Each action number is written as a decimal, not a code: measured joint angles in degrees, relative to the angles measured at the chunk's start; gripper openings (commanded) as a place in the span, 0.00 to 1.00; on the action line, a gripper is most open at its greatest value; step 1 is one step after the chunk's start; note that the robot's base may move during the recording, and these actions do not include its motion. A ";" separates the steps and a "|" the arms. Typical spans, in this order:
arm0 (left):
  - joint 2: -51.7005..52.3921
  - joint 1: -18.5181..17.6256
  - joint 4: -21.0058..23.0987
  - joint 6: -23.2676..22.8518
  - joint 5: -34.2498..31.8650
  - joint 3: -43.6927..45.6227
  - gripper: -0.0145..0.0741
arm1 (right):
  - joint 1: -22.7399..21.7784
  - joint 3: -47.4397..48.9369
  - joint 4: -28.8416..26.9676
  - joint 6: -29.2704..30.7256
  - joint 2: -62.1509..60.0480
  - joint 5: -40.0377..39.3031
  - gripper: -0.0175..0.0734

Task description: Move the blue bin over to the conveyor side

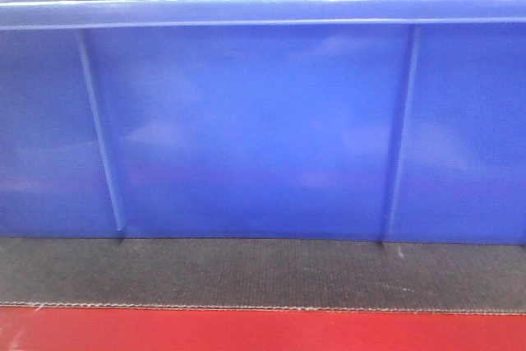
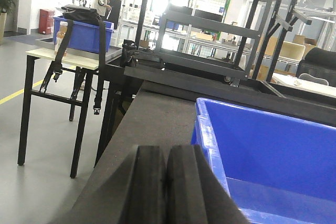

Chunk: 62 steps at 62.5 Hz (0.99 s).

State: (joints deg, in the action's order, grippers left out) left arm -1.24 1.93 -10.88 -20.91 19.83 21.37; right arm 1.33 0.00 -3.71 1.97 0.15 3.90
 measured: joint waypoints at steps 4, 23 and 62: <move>0.00 0.00 0.00 0.00 0.00 0.00 0.17 | 0.00 0.00 0.00 -0.14 0.00 0.00 0.10; 0.00 0.00 0.00 0.00 0.00 0.00 0.17 | 0.00 0.00 -0.10 -0.52 0.00 0.00 0.10; 0.00 0.00 0.00 0.00 0.00 0.00 0.17 | 0.00 0.00 -0.10 -0.52 0.00 0.00 0.10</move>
State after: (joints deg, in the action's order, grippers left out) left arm -1.24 1.93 -10.88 -20.91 19.83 21.37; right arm 1.33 0.00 -3.82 1.46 0.15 3.90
